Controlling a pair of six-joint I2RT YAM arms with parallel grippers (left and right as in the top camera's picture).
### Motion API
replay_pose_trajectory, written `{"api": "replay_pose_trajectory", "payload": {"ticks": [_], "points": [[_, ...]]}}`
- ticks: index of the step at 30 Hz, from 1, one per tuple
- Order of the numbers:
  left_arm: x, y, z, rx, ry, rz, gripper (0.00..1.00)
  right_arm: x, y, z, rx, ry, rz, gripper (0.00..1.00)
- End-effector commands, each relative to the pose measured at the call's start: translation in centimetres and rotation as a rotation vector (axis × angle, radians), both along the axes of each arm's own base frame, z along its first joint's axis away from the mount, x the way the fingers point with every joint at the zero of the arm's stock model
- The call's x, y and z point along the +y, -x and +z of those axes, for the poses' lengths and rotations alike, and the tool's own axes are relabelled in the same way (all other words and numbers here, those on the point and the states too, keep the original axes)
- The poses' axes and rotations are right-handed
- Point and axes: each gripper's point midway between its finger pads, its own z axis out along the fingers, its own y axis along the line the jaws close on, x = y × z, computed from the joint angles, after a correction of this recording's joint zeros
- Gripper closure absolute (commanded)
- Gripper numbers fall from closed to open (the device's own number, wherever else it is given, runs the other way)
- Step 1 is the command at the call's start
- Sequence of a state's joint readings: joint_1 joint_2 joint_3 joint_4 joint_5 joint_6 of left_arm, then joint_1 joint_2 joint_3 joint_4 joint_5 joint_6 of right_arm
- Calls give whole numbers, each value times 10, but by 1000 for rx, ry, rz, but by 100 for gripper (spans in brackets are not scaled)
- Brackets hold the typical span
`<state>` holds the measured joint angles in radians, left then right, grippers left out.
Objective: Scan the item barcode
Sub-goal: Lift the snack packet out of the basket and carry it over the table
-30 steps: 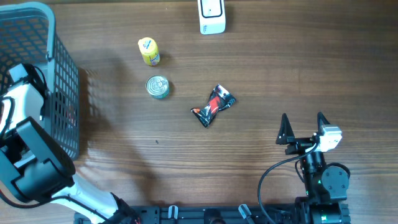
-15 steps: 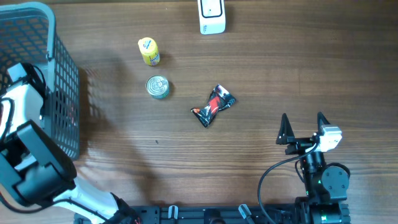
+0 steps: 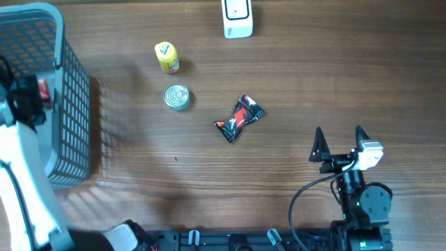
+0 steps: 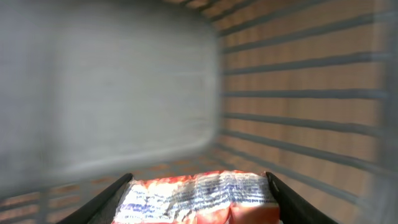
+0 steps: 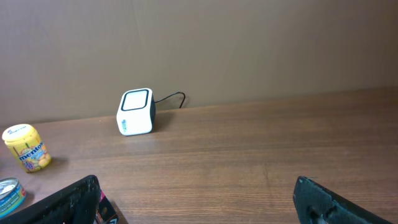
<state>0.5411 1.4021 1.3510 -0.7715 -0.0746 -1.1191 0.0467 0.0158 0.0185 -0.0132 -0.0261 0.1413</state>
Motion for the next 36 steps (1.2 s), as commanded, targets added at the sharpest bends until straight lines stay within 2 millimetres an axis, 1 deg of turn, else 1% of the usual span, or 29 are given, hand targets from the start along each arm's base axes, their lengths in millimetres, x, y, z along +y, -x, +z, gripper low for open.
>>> {"api": "replay_pose_trajectory", "payload": {"ticks": [1,4,6,8,11,12,13,14,16,18,20,21,23,25,27,28,31,33,35,36], "points": [[-14,3,76,-215,-105,-53,42,3,0,-2,0,4,15,0],[-24,13,128,-369,-190,-69,41,3,0,-2,0,4,15,0],[-34,21,159,-466,-234,-94,40,3,0,-2,0,4,15,0],[-50,25,186,-559,-260,-150,40,3,0,-2,0,4,15,0],[-80,23,218,-686,-276,-276,40,3,0,-2,0,4,15,0],[-92,19,227,-726,-277,-330,40,3,0,-2,0,4,15,0],[-101,16,233,-751,-275,-368,40,3,0,-2,0,4,15,0],[-118,11,242,-793,-271,-440,39,3,0,-2,0,4,15,0],[-139,-1,246,-817,-273,-520,39,3,0,-2,0,4,15,0],[-163,-20,241,-804,-310,-631,39,3,0,-2,0,4,15,0],[-192,-42,223,-755,-323,-754,39,3,0,-2,0,4,15,0],[-208,-53,210,-718,-333,-822,39,3,0,-2,0,4,15,0],[-244,-76,174,-616,-351,-971,40,3,0,-2,0,4,15,0],[-277,-94,131,-505,-348,-1097,42,3,0,-2,0,4,15,0],[-311,-107,87,-396,-362,-1233,45,3,0,-2,0,4,15,0],[-337,-114,44,-283,-381,-1334,44,3,0,-2,0,4,15,0],[-363,-117,-17,-93,-428,-1426,39,3,0,-2,0,4,15,0],[-373,-113,-50,22,-455,-1465,37,3,0,-2,0,4,15,0],[-385,-100,-91,169,-456,-1508,34,3,0,-2,0,4,15,0],[-389,-95,-102,208,-452,-1525,34,3,0,-2,0,4,15,0]]}}
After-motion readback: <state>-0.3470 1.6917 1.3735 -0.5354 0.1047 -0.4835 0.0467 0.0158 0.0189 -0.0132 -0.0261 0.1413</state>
